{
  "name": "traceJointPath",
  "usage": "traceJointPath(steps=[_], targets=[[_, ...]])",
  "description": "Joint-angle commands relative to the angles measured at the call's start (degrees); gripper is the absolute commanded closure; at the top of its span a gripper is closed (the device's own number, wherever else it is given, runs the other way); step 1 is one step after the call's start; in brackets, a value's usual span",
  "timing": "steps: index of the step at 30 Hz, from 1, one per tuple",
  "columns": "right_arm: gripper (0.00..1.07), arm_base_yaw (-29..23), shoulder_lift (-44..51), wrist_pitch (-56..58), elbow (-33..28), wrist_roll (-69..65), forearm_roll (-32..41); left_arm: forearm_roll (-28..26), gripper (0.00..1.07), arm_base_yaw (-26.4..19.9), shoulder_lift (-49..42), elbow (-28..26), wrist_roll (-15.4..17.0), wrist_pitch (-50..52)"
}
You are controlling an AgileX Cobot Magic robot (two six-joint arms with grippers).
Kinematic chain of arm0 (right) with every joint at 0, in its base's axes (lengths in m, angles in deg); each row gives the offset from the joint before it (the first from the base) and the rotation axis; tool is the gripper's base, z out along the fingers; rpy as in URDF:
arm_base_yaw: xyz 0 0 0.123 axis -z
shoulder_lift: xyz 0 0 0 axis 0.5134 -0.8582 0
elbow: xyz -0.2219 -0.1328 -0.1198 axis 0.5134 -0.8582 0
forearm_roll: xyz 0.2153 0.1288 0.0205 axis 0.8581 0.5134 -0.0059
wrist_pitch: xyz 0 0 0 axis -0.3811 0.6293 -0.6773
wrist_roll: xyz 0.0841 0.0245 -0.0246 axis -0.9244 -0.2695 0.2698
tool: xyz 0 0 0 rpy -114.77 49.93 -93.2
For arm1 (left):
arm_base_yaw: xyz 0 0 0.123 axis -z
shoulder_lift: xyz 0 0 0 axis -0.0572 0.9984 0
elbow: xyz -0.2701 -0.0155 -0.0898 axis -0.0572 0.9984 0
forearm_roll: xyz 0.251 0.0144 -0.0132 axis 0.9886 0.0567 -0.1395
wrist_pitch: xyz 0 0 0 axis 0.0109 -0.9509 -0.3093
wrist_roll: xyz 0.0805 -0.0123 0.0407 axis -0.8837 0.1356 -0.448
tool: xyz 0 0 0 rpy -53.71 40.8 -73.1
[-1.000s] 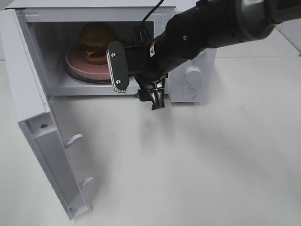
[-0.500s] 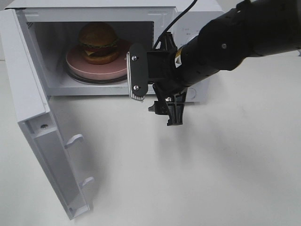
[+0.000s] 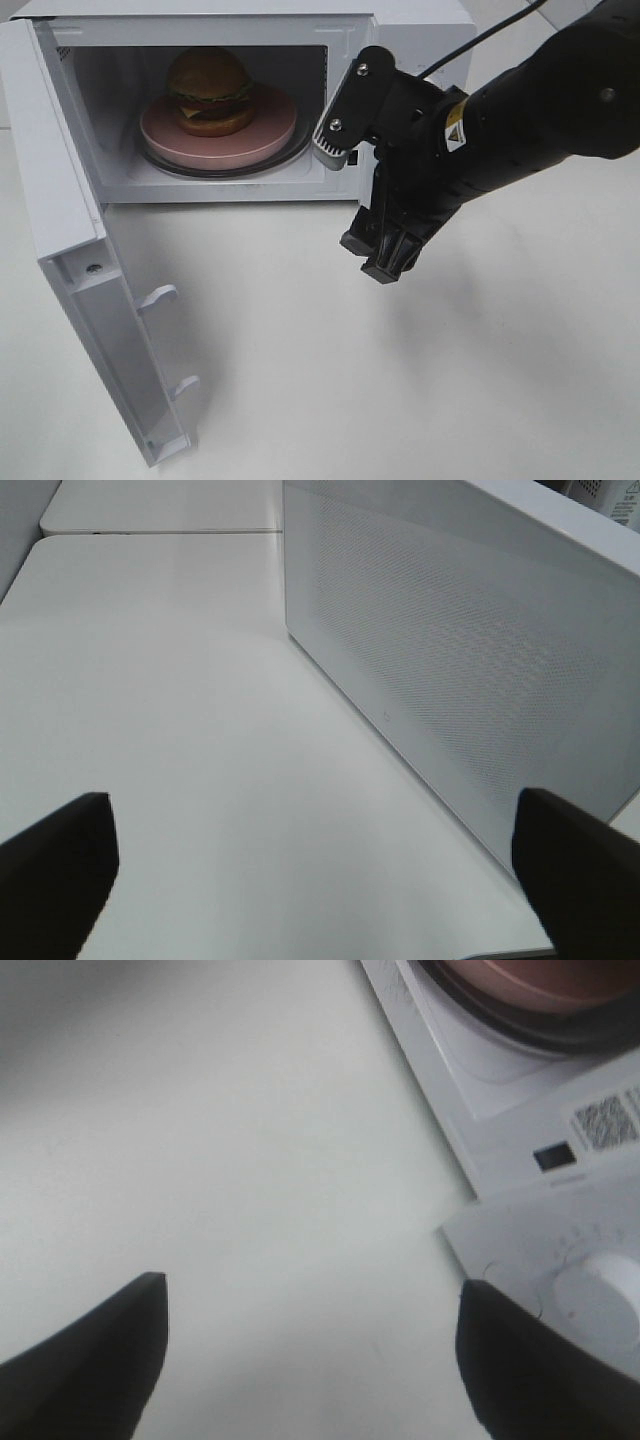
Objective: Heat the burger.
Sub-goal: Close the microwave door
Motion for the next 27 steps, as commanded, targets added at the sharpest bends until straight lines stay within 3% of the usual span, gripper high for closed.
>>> traceJointPath(steps=[1, 10, 20, 27], targets=[[0.31, 0.2, 3.4, 6.5, -0.9, -11.1, -0.2, -0.1, 0.07, 0.0, -0.9, 0.2, 0.3, 0.7], [0.31, 0.2, 8.9, 21.2, -1.0, -23.8, -0.2, -0.1, 0.07, 0.0, -0.9, 0.2, 0.3, 0.7], [0.31, 0.2, 16.4, 36.0, -1.0, -25.0, -0.2, -0.1, 0.07, 0.0, -0.9, 0.2, 0.3, 0.7], [0.31, 0.2, 22.1, 40.3, -1.0, -26.8, 0.1, -0.1, 0.07, 0.0, -0.9, 0.2, 0.3, 0.7]])
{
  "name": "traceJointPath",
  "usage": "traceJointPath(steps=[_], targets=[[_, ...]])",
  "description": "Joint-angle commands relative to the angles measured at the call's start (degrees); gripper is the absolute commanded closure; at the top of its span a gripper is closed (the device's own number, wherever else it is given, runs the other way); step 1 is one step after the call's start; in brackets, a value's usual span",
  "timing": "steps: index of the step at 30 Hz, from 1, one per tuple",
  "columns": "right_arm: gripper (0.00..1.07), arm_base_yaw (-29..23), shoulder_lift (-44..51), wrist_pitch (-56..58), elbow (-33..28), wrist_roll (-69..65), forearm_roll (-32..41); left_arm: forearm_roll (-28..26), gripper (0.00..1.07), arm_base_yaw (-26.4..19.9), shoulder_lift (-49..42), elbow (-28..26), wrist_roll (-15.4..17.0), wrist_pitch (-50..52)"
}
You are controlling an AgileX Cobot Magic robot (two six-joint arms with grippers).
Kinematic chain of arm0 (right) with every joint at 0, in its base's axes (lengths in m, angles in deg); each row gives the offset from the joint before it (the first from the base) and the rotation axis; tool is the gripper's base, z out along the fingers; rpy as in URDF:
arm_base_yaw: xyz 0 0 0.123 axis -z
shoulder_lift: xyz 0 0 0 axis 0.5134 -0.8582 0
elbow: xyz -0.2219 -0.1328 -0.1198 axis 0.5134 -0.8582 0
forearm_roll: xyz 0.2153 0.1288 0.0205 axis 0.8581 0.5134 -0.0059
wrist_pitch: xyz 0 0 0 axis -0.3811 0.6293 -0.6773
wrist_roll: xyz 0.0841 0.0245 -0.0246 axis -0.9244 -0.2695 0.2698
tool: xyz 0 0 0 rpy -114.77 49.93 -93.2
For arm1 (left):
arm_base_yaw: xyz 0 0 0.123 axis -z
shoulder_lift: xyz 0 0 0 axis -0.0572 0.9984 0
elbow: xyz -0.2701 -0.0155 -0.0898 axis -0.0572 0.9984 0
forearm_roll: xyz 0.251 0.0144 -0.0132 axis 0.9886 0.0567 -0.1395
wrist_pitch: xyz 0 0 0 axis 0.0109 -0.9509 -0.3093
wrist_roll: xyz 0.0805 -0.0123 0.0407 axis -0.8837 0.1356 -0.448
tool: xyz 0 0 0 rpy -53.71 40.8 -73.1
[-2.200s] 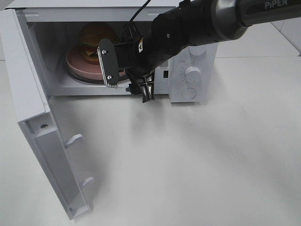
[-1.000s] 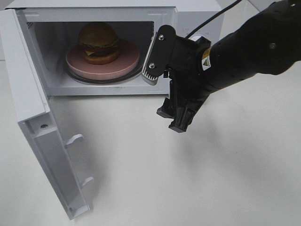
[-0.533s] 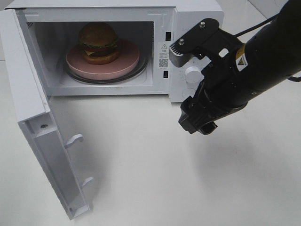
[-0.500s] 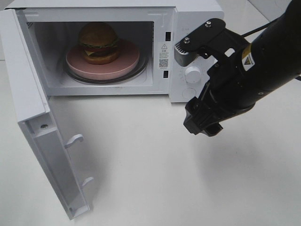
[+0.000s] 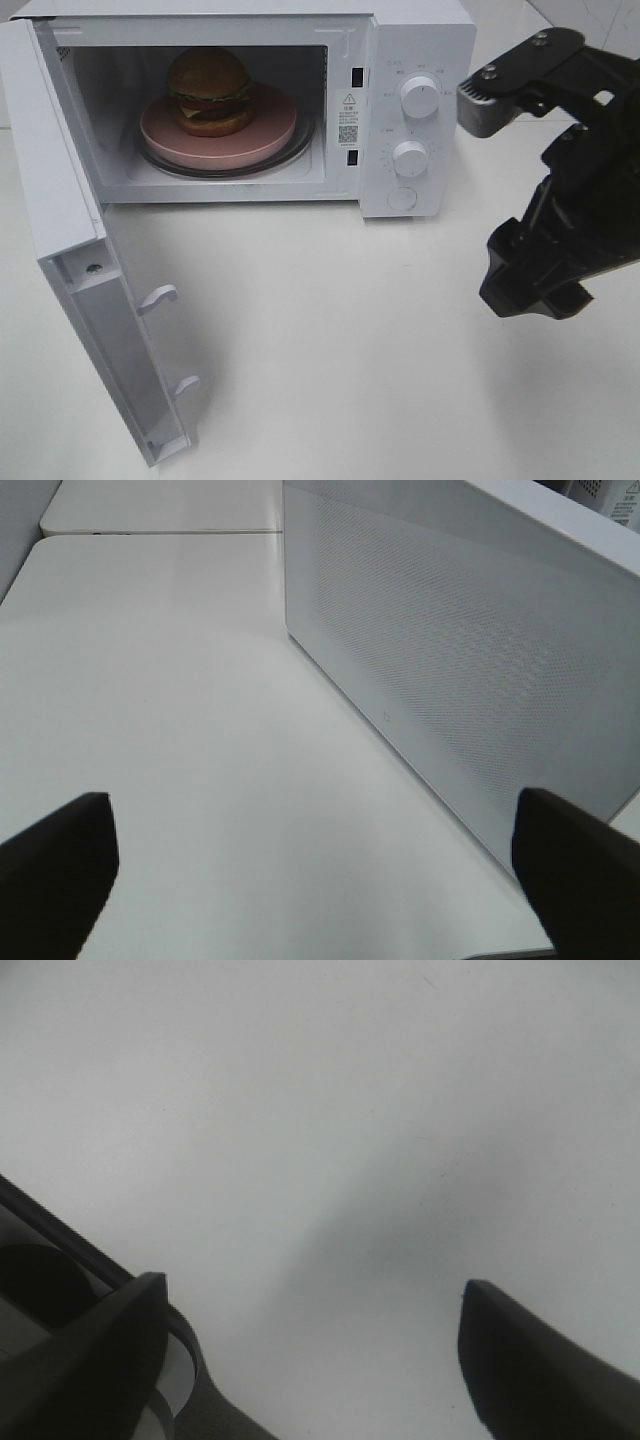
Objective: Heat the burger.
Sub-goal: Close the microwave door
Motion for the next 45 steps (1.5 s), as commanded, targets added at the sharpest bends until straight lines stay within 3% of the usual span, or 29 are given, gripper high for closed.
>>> traceJointPath(steps=[1, 9, 22, 35, 45], targets=[[0.31, 0.2, 4.4, 3.1, -0.5, -1.0, 0.1, -0.1, 0.07, 0.0, -0.9, 0.2, 0.3, 0.7], [0.31, 2.9, 10.6, 2.8, -5.3, -1.0, 0.8, -0.1, 0.07, 0.0, -0.9, 0.2, 0.3, 0.7], [0.31, 21.5, 26.6, 1.2, -13.9, -5.7, 1.8, -0.1, 0.07, 0.0, -0.9, 0.2, 0.3, 0.7], [0.31, 30.2, 45.9, -0.8, -21.4, -5.8, 1.7, -0.1, 0.07, 0.0, -0.9, 0.2, 0.3, 0.7], [0.31, 30.3, 56.7, -0.8, -22.1, -5.8, 1.8, -0.1, 0.07, 0.0, -0.9, 0.2, 0.4, 0.7]])
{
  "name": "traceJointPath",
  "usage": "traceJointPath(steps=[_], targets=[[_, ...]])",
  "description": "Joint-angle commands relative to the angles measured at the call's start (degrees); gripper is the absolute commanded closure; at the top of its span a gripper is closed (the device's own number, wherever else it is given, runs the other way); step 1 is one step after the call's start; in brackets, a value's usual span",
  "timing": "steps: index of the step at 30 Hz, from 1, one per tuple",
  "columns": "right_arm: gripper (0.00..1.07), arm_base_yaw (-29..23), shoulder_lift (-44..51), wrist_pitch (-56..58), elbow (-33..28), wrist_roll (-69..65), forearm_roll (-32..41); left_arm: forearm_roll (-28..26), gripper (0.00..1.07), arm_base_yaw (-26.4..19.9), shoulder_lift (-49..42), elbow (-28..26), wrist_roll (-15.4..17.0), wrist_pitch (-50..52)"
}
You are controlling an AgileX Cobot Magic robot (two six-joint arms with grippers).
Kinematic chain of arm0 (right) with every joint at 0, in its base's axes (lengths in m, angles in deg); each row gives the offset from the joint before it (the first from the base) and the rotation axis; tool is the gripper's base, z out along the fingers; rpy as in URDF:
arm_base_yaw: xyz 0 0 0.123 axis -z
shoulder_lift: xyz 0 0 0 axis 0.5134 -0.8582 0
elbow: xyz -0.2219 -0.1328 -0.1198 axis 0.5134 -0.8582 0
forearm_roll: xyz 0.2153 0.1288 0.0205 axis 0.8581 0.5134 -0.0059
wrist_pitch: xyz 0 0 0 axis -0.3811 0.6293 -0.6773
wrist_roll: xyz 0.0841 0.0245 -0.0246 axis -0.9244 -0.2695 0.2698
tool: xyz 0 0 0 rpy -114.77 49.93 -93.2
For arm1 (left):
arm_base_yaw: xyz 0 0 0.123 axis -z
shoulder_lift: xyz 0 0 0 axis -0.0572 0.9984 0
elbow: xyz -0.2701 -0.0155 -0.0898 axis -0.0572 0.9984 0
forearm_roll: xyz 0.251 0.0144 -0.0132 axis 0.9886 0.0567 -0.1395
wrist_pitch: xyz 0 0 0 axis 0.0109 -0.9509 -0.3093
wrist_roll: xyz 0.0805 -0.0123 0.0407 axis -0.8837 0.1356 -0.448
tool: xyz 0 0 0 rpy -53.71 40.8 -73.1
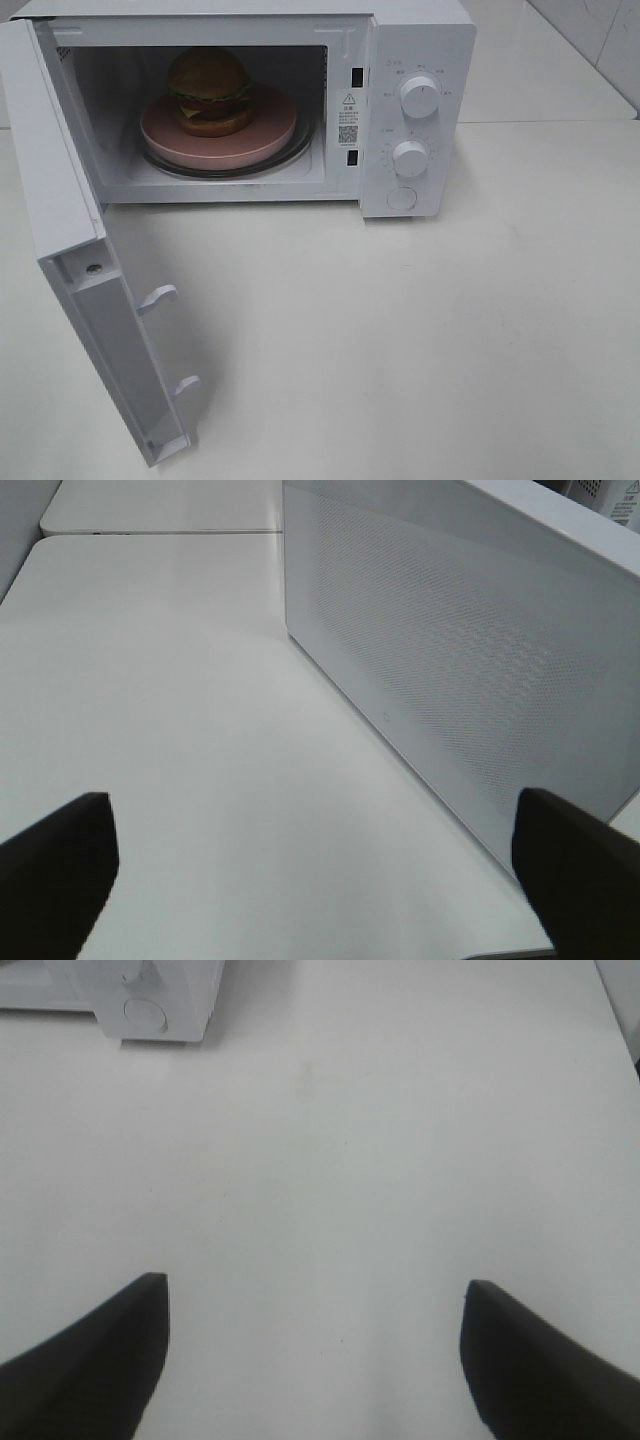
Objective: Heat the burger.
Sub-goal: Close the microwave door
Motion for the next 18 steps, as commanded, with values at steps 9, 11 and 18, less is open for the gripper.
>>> traceJointPath(steps=[9, 11, 18], targets=[[0.31, 4.4, 13.7, 2.2, -1.1, -1.4, 2.2, -0.1, 0.07, 0.0, -0.9, 0.2, 0.4, 0.7], [0.31, 4.5, 15.6, 2.8, -1.7, -1.4, 2.2, -0.1, 0.07, 0.0, -0.9, 0.2, 0.3, 0.7], [0.31, 6.2, 17.8, 2.8, -1.7, -1.4, 2.2, -0.1, 0.07, 0.0, -0.8, 0.2, 0.4, 0.7]])
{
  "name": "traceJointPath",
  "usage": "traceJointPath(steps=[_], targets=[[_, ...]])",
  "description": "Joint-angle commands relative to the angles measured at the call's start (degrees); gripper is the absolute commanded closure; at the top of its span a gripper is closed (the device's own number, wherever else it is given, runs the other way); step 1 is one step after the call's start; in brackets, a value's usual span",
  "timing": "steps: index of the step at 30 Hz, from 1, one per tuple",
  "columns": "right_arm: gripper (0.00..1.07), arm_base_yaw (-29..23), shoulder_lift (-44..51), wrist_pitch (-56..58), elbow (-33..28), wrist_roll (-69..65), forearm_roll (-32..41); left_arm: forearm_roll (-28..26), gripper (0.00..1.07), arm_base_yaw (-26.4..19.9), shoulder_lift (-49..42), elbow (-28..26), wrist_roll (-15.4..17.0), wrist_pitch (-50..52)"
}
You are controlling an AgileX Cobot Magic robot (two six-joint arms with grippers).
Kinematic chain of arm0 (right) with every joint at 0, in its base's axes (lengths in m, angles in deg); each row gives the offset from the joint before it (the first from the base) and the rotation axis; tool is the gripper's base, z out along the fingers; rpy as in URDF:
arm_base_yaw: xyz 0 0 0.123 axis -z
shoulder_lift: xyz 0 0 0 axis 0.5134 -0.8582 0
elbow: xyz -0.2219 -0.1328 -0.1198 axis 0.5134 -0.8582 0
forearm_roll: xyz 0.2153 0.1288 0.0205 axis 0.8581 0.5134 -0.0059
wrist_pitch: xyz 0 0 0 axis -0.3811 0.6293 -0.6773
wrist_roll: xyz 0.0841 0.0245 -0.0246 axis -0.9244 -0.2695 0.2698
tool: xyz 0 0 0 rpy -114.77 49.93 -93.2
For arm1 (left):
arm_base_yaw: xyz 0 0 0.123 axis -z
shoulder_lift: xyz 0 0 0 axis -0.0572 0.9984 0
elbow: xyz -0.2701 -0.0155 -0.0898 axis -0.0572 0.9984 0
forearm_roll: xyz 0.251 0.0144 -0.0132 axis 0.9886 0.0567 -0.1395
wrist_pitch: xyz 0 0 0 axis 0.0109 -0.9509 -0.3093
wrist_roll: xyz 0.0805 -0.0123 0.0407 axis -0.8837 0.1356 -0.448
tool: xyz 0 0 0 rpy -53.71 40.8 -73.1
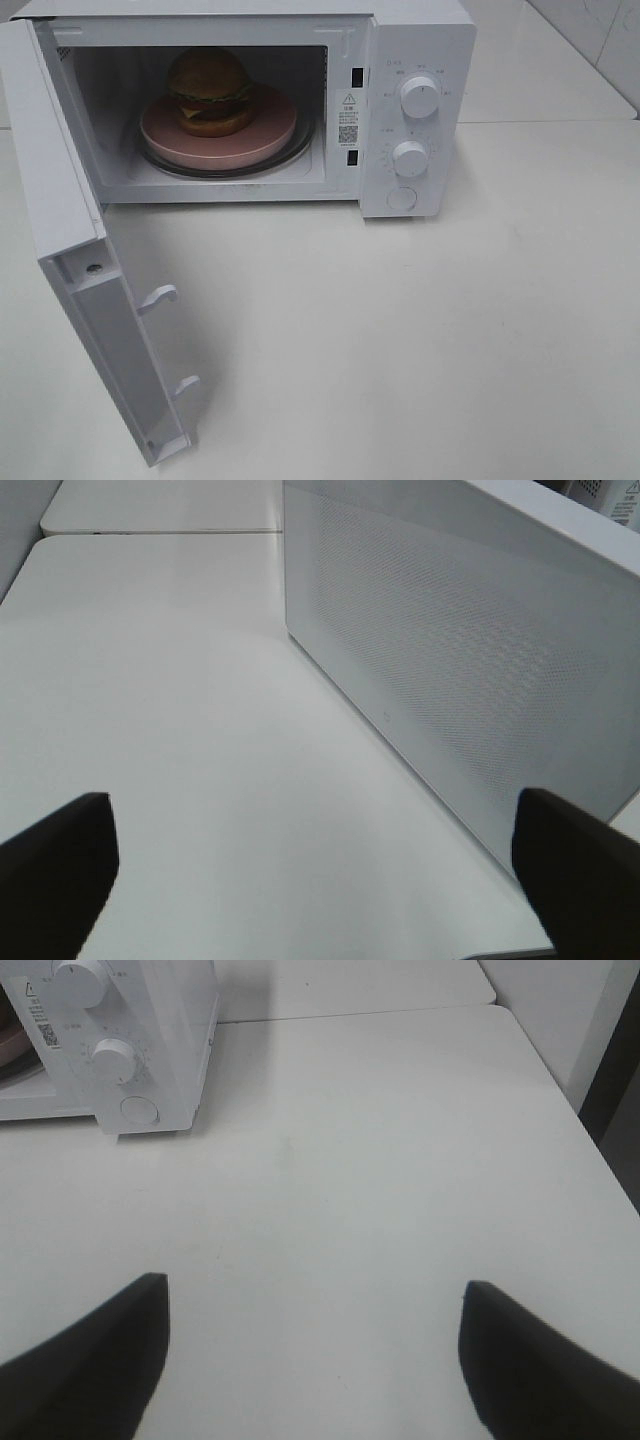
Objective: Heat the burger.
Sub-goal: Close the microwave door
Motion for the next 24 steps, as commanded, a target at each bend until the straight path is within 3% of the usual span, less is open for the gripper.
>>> traceJointPath(steps=[1, 24], targets=[[0.31, 0.4, 1.5, -0.5, -0.1, -0.7, 0.2, -0.1, 0.07, 0.0, -0.8, 0.2, 0.4, 0.7], [0.31, 0.4, 1.5, -0.5, -0.1, -0.7, 0.2, -0.1, 0.07, 0.0, -0.8, 0.2, 0.4, 0.7]])
